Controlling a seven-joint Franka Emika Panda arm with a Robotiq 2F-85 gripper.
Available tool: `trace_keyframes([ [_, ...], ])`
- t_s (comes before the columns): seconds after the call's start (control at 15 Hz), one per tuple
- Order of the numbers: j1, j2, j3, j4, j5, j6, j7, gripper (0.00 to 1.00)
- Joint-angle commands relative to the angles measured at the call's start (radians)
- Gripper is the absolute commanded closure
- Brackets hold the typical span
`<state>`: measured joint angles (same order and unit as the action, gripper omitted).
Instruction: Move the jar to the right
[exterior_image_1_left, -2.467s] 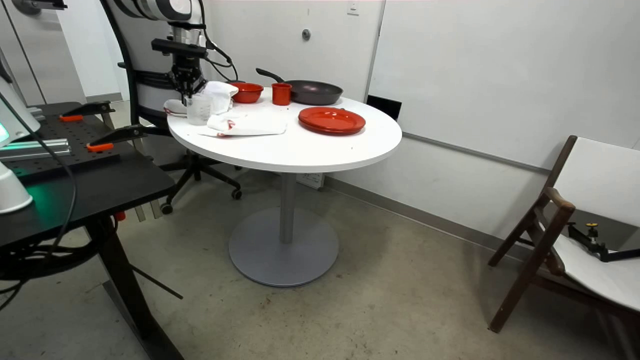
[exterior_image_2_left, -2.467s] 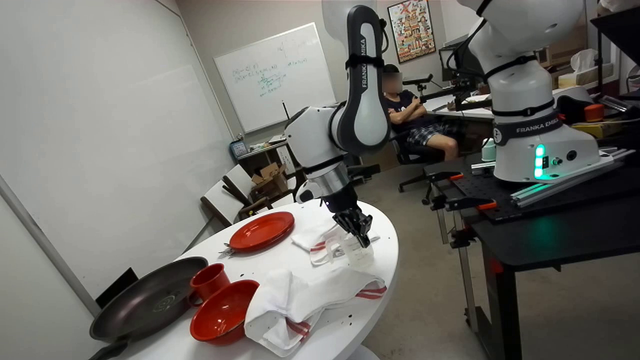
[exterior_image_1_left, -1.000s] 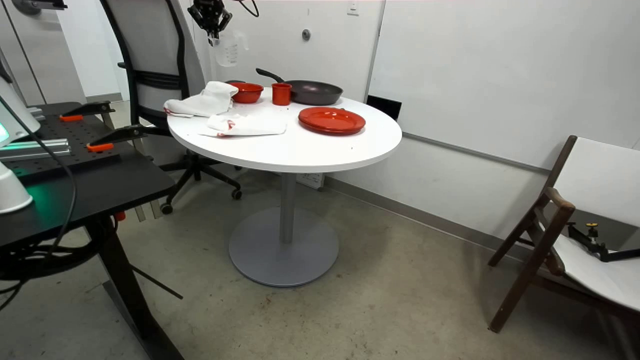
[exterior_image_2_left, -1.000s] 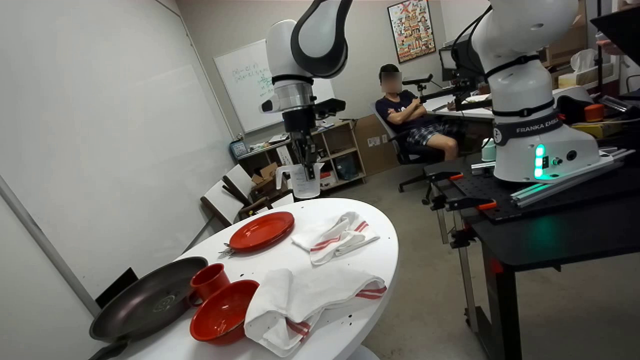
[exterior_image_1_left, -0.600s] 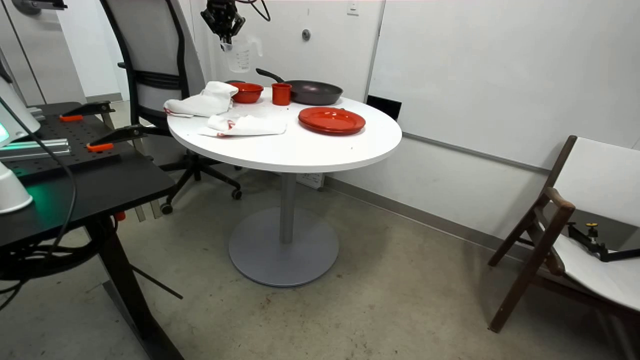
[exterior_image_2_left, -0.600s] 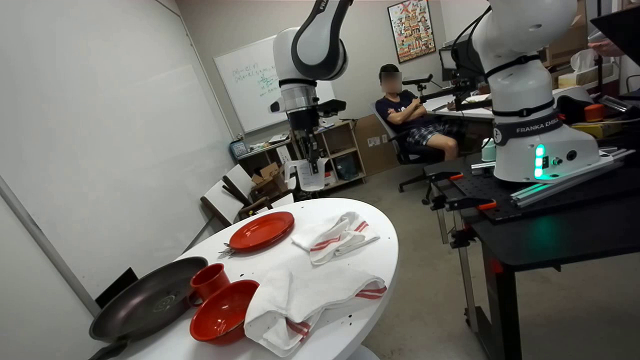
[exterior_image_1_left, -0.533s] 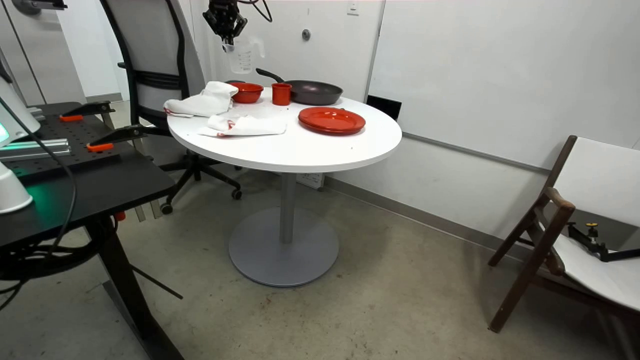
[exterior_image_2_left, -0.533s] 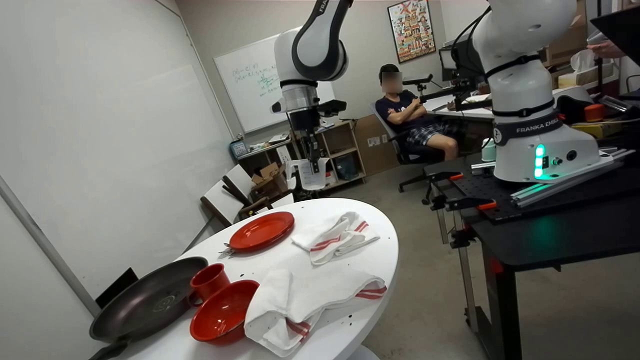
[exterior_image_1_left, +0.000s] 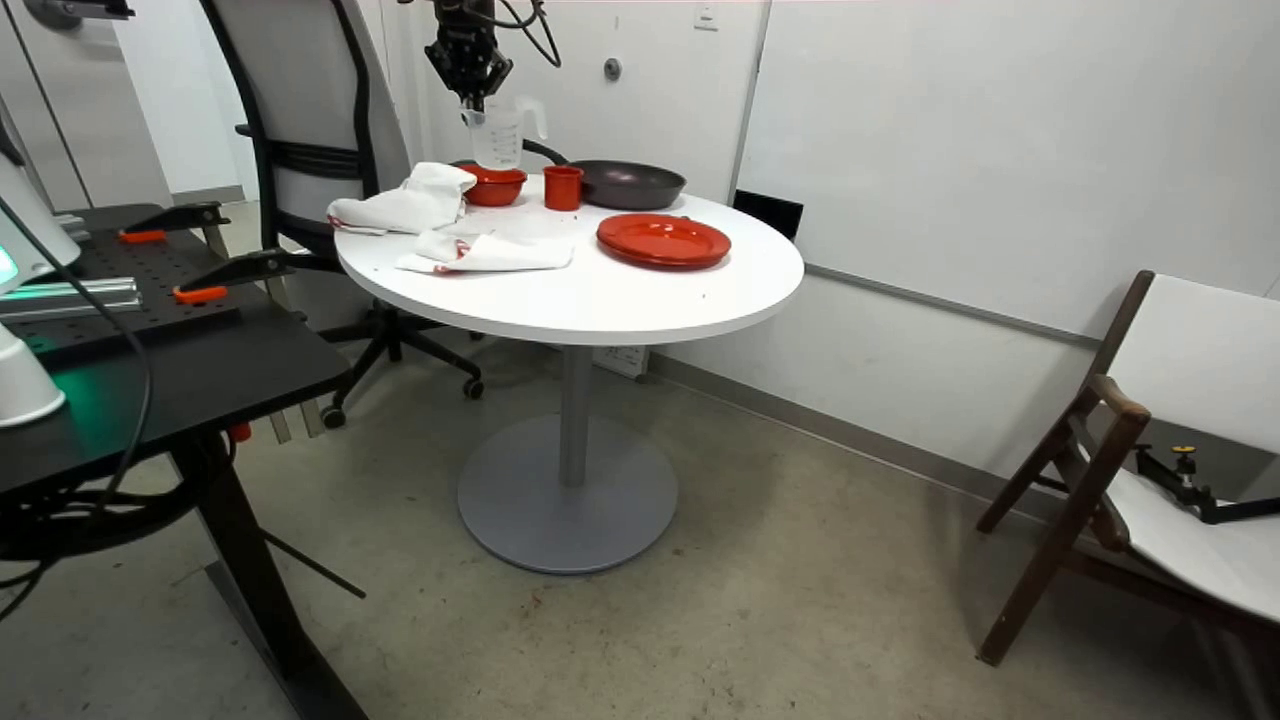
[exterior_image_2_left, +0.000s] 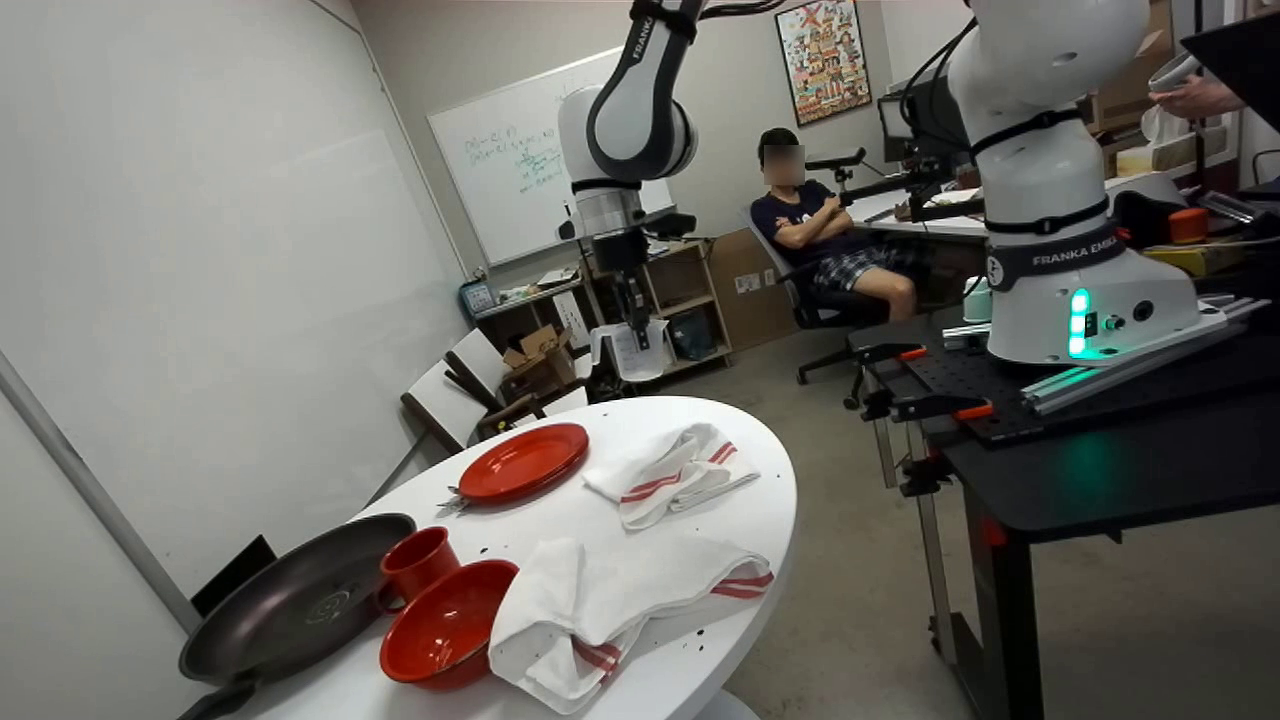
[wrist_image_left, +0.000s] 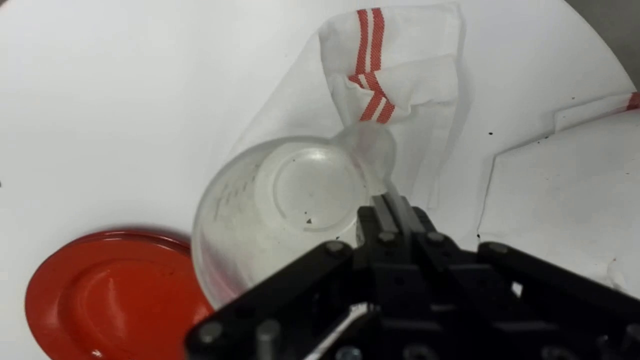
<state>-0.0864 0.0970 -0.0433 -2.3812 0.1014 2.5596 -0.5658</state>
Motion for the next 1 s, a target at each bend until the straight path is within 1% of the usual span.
trace_keyframes([
  [0.0,-0.041,0.056,-0.025,0.058,-0.032,-0.013,-0.031,0.99],
  [0.2,-0.068,0.102,-0.039,0.077,-0.057,0.021,-0.021,0.99],
  [0.33,-0.088,0.14,-0.023,0.088,-0.003,0.081,-0.027,0.99],
  [0.47,-0.11,0.185,0.011,0.106,0.059,0.151,-0.055,0.99],
  [0.53,-0.115,0.214,0.026,0.124,0.062,0.179,-0.054,0.99],
  [0.73,-0.122,0.289,0.059,0.175,0.019,0.231,-0.042,0.99],
  [0.93,-0.119,0.346,0.055,0.218,-0.055,0.23,-0.025,0.99],
])
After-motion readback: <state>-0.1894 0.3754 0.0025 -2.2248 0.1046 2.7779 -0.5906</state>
